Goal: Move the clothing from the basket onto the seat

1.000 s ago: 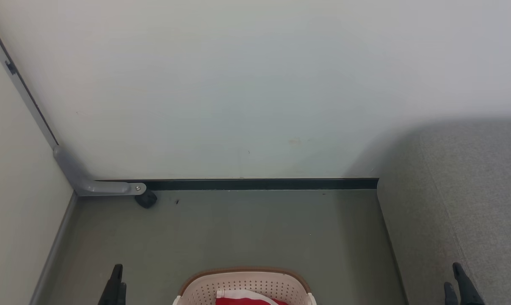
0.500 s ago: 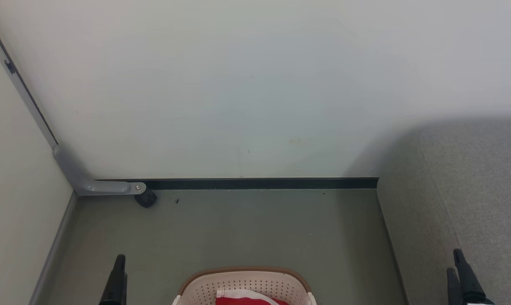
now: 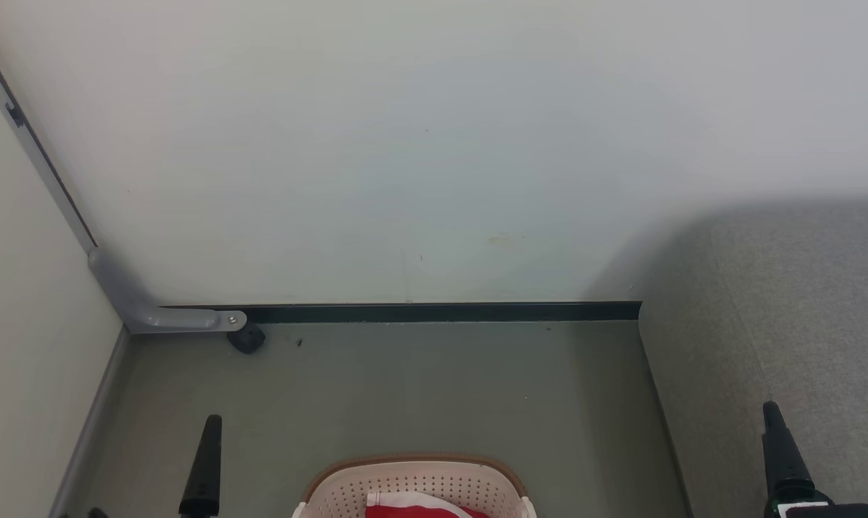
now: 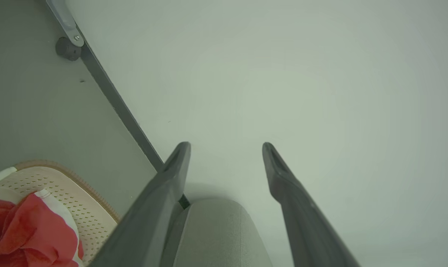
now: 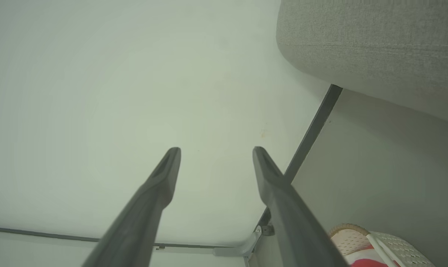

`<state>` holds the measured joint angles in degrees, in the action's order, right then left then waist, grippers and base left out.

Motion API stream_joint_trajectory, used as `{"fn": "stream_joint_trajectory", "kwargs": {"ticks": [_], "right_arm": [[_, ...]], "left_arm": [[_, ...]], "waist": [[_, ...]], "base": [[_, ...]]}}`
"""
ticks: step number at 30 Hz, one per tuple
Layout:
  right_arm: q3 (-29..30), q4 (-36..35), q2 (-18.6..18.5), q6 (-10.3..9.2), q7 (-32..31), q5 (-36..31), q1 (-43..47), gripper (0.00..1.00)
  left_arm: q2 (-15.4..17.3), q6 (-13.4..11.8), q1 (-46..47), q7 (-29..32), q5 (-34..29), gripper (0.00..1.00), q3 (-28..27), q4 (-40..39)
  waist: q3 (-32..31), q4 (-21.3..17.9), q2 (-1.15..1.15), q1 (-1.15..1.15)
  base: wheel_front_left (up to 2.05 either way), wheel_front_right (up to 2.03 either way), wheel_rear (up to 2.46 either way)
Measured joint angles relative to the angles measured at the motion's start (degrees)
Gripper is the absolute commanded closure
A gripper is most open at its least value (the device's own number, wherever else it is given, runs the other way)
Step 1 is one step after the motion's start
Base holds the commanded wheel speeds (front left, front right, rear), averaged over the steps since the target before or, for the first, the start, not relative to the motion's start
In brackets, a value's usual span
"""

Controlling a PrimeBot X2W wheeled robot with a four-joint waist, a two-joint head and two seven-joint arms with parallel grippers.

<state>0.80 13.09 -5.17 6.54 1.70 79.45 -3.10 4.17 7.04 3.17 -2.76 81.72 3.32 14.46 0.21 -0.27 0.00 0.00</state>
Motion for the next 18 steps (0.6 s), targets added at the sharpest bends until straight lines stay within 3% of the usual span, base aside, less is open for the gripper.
{"fn": "stream_joint_trajectory", "kwargs": {"ticks": [7,8,18], "right_arm": [[-2.9,-0.5,-2.0,0.01,1.7,-4.8,-0.7,0.0],[-4.1,-0.9,-2.8,0.01,2.6,-7.0,-1.1,0.0],[-8.7,-0.2,-6.1,0.02,5.5,-17.4,-2.3,0.0]], "left_arm": [[1.1,0.0,0.2,-1.8,-5.4,0.0,2.2,-0.1],[1.9,-0.6,0.3,-2.5,-8.9,0.0,3.3,-0.1],[3.4,-2.6,1.4,-4.6,-18.9,0.0,6.5,0.0]], "waist": [[0.0,-0.1,0.0,0.0],[0.0,-0.1,0.0,0.0],[0.0,-0.3,0.0,0.0]], "base": [[0.0,0.0,0.0],[0.0,0.0,0.0],[0.0,0.0,0.0]]}}
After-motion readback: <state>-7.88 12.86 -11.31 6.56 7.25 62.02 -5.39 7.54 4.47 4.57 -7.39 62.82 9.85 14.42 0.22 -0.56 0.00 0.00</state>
